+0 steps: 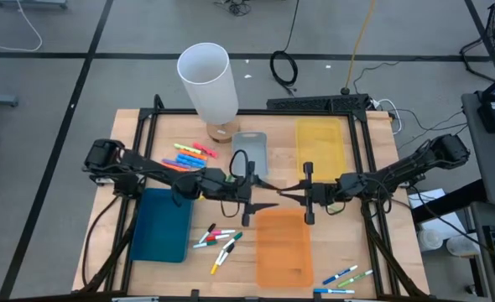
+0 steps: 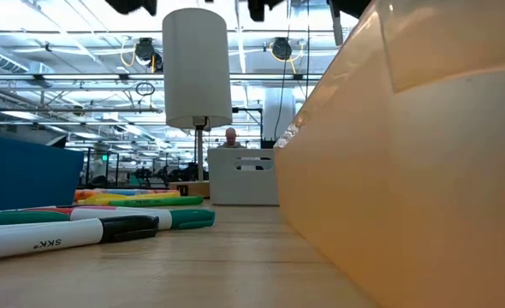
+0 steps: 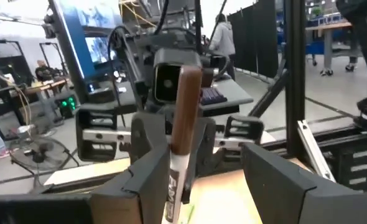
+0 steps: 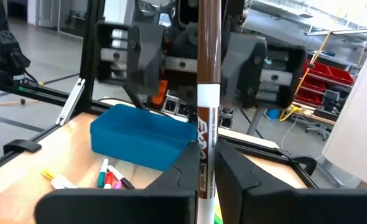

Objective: Pick & Place Markers
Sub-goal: Put the brown marker pen into the blue bin

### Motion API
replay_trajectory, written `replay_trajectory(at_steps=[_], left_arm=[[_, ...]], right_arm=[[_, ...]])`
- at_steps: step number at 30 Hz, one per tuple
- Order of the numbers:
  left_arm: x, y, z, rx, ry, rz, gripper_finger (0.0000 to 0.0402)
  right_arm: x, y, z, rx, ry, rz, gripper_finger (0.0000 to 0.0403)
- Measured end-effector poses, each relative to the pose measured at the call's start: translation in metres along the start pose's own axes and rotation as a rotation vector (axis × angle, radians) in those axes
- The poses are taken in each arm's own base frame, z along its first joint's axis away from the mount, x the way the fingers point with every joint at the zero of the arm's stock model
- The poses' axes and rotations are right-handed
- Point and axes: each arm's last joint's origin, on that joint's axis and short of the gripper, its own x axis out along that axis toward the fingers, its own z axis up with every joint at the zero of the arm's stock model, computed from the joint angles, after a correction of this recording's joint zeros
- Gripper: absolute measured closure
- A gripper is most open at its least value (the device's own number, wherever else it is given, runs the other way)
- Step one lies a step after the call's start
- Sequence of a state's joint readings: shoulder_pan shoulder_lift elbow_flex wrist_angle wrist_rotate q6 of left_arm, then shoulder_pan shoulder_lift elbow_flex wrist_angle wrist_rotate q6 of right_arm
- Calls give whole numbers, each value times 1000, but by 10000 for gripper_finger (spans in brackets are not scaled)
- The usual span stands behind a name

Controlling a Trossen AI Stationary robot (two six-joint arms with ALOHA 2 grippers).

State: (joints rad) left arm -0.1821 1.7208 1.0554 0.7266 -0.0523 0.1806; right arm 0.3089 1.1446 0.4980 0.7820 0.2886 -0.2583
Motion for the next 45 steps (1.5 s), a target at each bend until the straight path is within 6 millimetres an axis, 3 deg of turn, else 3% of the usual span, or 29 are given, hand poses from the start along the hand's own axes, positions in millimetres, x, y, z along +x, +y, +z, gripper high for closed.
replay_trajectory(at_steps=[6,15,19,26,31,36,39,45], left_arm=[[8,5,-9,-1,8,-9,199],[13,20,-3,-8,-12,-9,205],[13,28,-5,-60,-18,-89,241],[13,30,-6,-46,-10,-90,362],[6,29,7,-69,10,-83,363],[-17,16,37,-67,117,-9,363],[-39,4,46,-119,279,58,363],[-100,-27,61,-473,599,182,363]], right_arm=[[0,0,0,-1,1,1,385],[0,0,0,1,4,1,385],[0,0,-1,-1,5,2,385],[0,0,0,14,1,2,385],[0,0,1,12,-3,3,368],[0,0,-2,24,24,-1,331],[0,1,-3,22,31,3,315],[-2,-3,-2,12,61,-88,301]])
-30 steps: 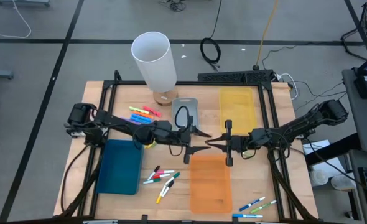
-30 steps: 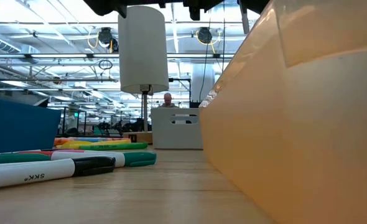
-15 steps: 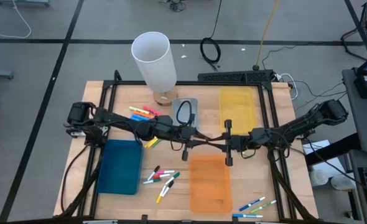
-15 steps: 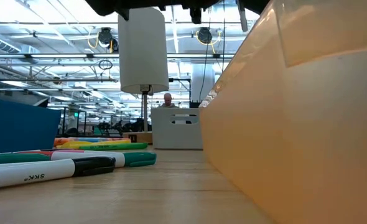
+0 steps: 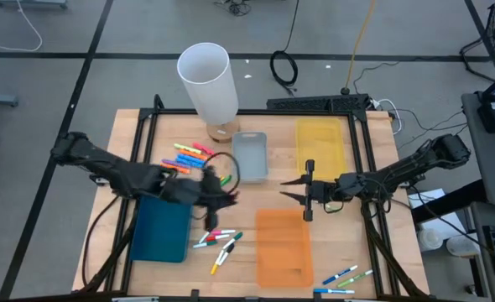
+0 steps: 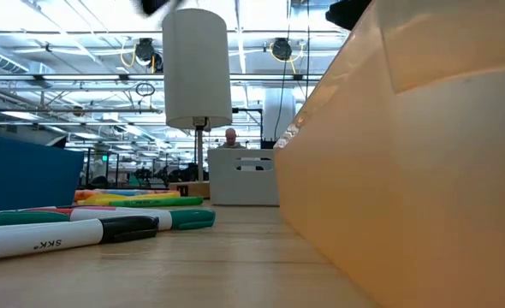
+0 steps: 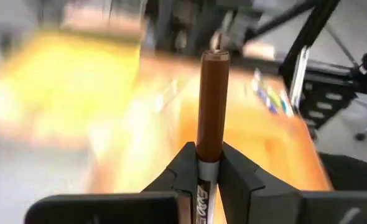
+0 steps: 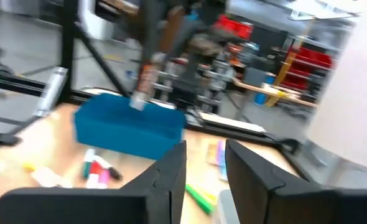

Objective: Pick & Place Markers
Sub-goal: Put the brown marker pen into the blue bin

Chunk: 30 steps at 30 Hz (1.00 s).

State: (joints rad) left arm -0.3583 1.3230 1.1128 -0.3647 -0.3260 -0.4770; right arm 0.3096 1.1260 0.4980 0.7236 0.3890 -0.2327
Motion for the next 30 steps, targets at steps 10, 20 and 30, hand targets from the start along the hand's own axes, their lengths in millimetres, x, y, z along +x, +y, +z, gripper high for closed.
replay_trajectory(at_steps=[10,20,30], left_arm=[[-63,-11,-61,-642,298,296,363],[-75,-4,-98,-905,469,645,363],[-63,3,-137,-1034,760,880,347]], right_arm=[[-13,-11,6,-58,74,-167,302],[-38,-22,16,57,140,-147,303],[-48,-26,37,202,302,31,303]])
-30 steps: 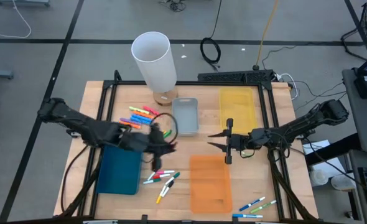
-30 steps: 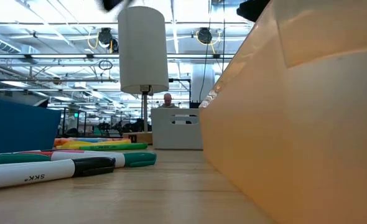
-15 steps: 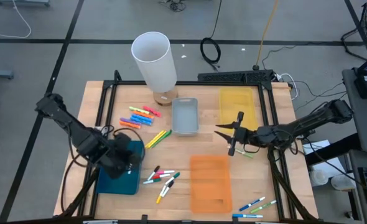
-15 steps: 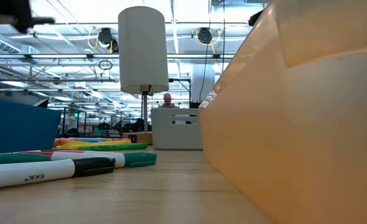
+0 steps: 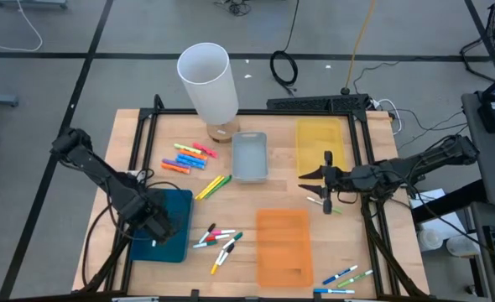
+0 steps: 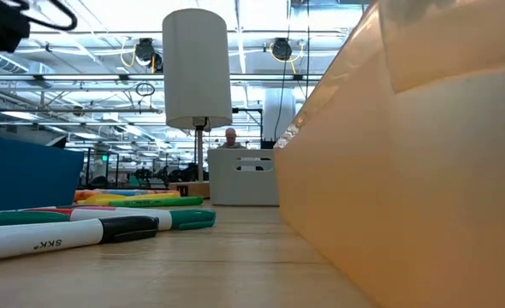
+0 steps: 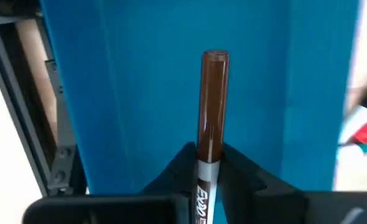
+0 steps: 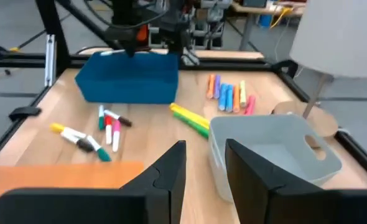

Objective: Pick & Place Markers
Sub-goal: Put the brown marker pen into the blue bin, then put the light blue marker pen into the blue bin

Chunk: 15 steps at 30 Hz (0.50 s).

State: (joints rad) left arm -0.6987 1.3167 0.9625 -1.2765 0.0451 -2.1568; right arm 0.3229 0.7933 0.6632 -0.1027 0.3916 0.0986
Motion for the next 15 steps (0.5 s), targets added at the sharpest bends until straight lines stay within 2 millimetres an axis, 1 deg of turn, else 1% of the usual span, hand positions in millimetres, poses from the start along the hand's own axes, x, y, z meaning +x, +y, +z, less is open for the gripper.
replay_trajectory(at_steps=[3,6,10,13,15], left_arm=[[5,1,-1,17,31,21,309],[6,1,0,49,26,28,271],[6,1,0,95,23,25,233],[6,1,1,194,0,10,216],[6,-1,1,312,-43,-29,209]], right_arm=[[0,0,0,-3,3,6,303],[0,0,0,-3,1,4,303],[0,2,0,-1,1,12,303],[-2,5,0,-8,-5,35,303],[-4,10,3,-31,-36,64,303]])
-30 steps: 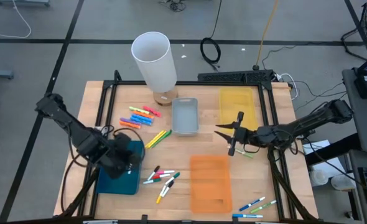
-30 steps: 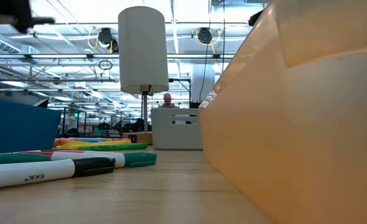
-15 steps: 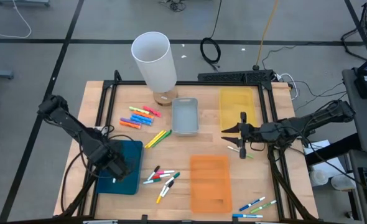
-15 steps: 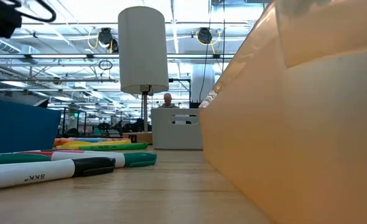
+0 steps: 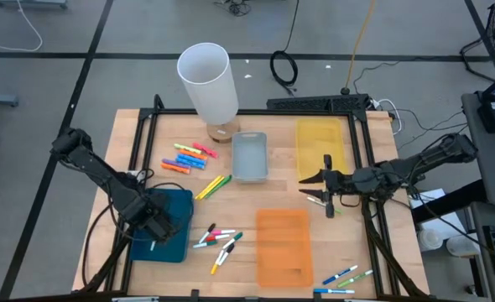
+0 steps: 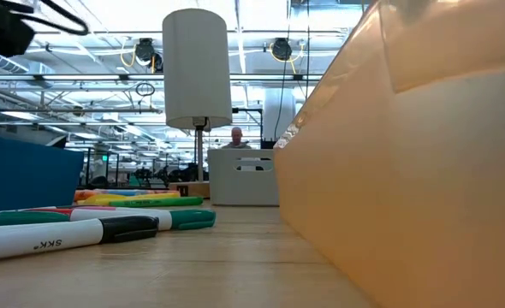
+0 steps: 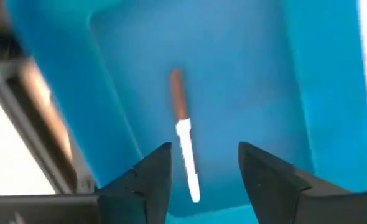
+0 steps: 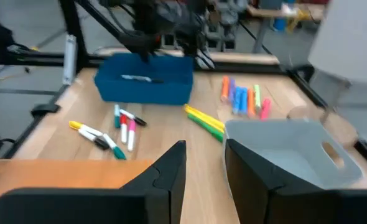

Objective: Pick & Place Markers
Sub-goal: Put the light blue marker pen into the blue bin

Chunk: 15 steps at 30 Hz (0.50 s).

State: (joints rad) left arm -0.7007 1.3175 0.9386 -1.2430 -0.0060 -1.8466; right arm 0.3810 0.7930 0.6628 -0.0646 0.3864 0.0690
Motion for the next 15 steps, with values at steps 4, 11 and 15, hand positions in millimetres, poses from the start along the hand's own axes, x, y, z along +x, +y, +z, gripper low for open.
replay_trajectory(at_steps=[4,11,15], left_arm=[[-1,-14,-1,239,-151,-169,205],[-15,-45,1,645,-564,-420,204],[-24,-58,7,755,-756,-465,204]], right_arm=[[-9,16,6,-56,-69,203,303],[-19,45,-1,-89,-21,299,287],[-15,66,-1,-55,122,277,248]])
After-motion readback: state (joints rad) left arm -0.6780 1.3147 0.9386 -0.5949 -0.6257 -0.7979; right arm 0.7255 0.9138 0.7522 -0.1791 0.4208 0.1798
